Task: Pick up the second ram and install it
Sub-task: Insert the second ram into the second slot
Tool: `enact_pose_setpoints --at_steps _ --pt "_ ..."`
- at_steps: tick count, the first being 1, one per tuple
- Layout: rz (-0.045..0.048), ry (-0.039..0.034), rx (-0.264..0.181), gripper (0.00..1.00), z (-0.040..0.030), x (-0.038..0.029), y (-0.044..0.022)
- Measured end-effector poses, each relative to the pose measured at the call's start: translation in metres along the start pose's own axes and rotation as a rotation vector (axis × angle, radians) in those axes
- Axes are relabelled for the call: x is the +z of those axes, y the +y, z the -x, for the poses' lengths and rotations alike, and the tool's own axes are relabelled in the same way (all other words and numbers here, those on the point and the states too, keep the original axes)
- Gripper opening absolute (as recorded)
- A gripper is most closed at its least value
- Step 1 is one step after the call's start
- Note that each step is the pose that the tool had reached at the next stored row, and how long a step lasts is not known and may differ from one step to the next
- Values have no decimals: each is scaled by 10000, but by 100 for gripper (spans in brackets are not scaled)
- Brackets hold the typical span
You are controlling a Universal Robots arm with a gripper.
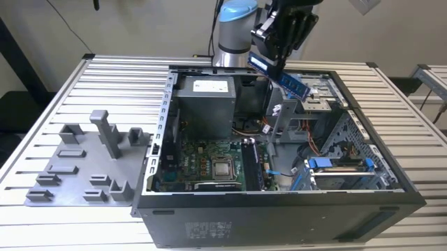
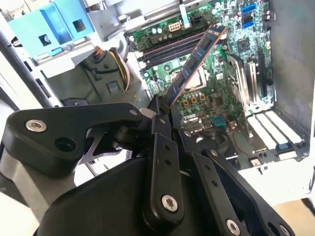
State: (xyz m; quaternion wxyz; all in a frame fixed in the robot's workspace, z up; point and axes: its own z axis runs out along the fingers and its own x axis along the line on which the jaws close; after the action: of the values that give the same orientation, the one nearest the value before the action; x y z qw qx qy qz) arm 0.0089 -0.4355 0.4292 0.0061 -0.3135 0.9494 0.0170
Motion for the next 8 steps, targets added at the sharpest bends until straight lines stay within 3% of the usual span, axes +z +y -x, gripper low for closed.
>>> enact_pose_setpoints --at_steps 4,8 --pt "-10 -12 426 14 0 0 0" --pt "-13 -16 553 14 0 0 0"
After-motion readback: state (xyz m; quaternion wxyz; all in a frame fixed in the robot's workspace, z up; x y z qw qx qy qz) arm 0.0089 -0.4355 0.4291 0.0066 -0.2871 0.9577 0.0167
